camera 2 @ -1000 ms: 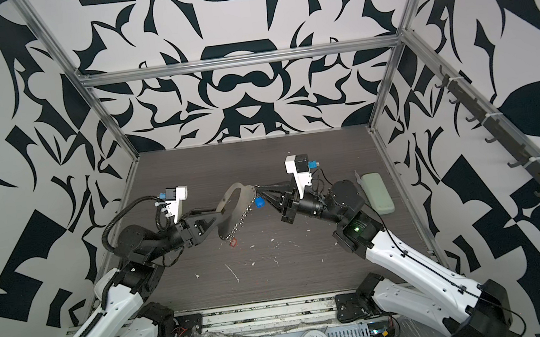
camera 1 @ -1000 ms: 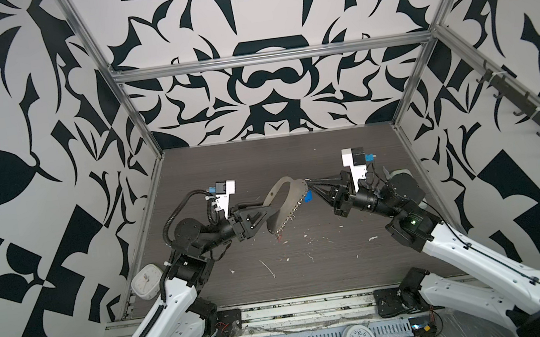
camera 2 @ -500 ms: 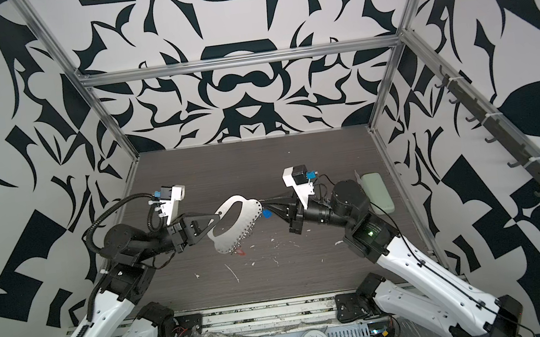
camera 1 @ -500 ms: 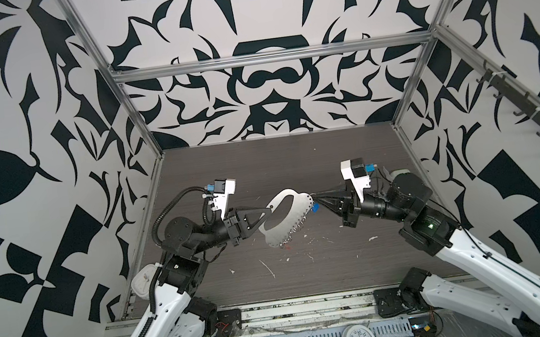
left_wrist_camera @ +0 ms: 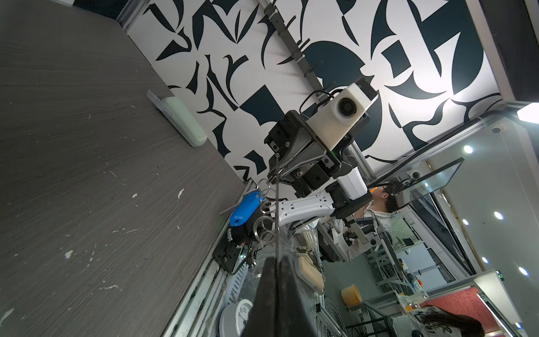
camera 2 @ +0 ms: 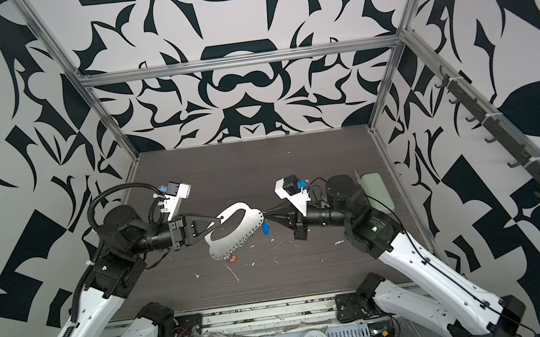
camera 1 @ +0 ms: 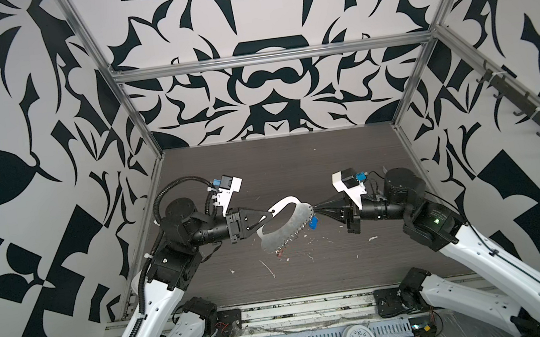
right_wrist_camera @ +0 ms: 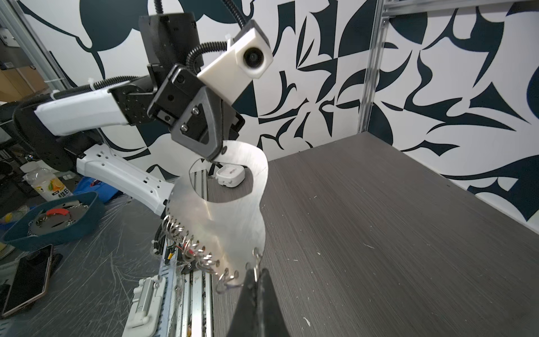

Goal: Remove the keys from the keyring

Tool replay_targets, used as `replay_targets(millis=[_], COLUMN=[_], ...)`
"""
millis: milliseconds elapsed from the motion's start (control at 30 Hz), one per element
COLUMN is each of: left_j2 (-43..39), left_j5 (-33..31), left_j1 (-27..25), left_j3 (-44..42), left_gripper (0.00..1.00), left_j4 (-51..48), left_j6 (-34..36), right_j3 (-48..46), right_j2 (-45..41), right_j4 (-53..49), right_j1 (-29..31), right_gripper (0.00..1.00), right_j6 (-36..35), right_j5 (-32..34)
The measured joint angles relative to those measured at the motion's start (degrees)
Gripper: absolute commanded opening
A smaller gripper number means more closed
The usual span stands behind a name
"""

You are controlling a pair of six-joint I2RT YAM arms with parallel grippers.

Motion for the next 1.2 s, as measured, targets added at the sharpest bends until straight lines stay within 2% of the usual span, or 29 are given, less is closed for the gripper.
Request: replay_targets(millis=[167, 233, 300, 400, 500, 600, 767, 900, 1000, 1100, 1200], left_j2=[2.32, 3.32, 4.31, 6.21, 7.13, 7.10, 6.54, 4.68, 3.82, 4.46, 7.32], left_j5=[0.68, 0.72, 0.02, -1.44, -2.67, -4.35, -8.17, -10.80, -10.71, -10.54, -10.78], left_j1=[0.02, 0.02, 0.02, 0.11, 0.17, 0.26, 0.26, 0.24, -0.24, -2.95, -7.87], left_j3=[5.03, 6.45, 7.48, 8.24, 8.37, 8.61, 10.56, 11.58, 10.19, 7.82, 7.04], left_gripper=[0.00, 0.17, 0.24, 0.42, 0.53, 0.54, 0.62, 0.62, 0.60, 0.62, 0.62], left_j4=[-8.09, -10.91, -12.41, -14.73, -15.85, -16.65, -18.64, -19.41, -15.80, -10.71, -7.23], left_j6=[3.48, 4.33, 5.05, 5.64, 5.57, 5.62, 7.48, 10.78, 11.39, 11.87, 13.46], right_j3=[0.42, 0.42, 0.42, 0.42, 0.39, 0.31, 0.26, -0.48, -1.05, -1.31, -1.42], right_j2=[-0.07, -0.04, -0.02, -0.04, -0.02, -0.04, -0.04, -0.02, 0.11, 0.63, 1.29], right_j4=[-1.29, -1.79, -1.97, -1.68, -0.87, -0.22, 1.18, 3.19, 4.87, 6.75, 8.90], right_j1=[-0.02, -0.02, 0.13, 0.50, 0.52, 0.52, 0.52, 0.52, 0.52, 0.52, 0.52], right_gripper=[0.00, 0.00, 0.00, 0.00, 0.00, 0.00, 0.00, 0.00, 0.00, 0.00, 0.00], right_j6=[-1.84, -2.14, -2.21, -1.88, -0.74, 0.66, 2.56, 5.05, 7.02, 9.57, 12.17], right_j5=[-2.10, -2.75, -4.20, -6.08, -6.84, -6.54, -5.40, -3.45, -2.43, -1.29, -0.50])
